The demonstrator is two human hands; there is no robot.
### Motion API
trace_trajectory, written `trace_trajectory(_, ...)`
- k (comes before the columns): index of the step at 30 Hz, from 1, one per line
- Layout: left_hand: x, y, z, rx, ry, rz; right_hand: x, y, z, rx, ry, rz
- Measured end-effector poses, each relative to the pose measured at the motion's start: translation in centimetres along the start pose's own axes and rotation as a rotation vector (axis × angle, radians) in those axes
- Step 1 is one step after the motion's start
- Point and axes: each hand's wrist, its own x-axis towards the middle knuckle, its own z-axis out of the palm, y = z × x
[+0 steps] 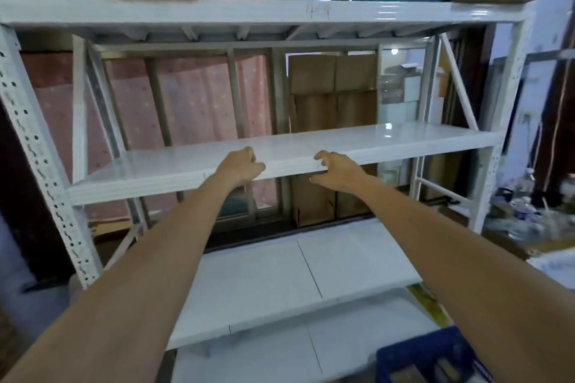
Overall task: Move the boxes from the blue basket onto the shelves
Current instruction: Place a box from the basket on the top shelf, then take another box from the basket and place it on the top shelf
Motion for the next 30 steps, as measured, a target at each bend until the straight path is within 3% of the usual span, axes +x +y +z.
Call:
trace_trajectory(8, -2.9, 9.5, 11.0, -0.018, -0.128, 0.015, -7.7, 12.4, -1.6, -0.033, -0.029, 0.131)
trace_trajectory(22, -5.3, 32.0, 34.0, 0.120, -0.242, -0.014, -16.6, 40.7, -7.0, -0.085, -0.119, 0.212)
trace_trajectory(30, -3.5, 37.0, 43.4, 0.135, -0.298, -0.072, -16.2, 51.8, -5.6, -0.031, -0.204, 0.250)
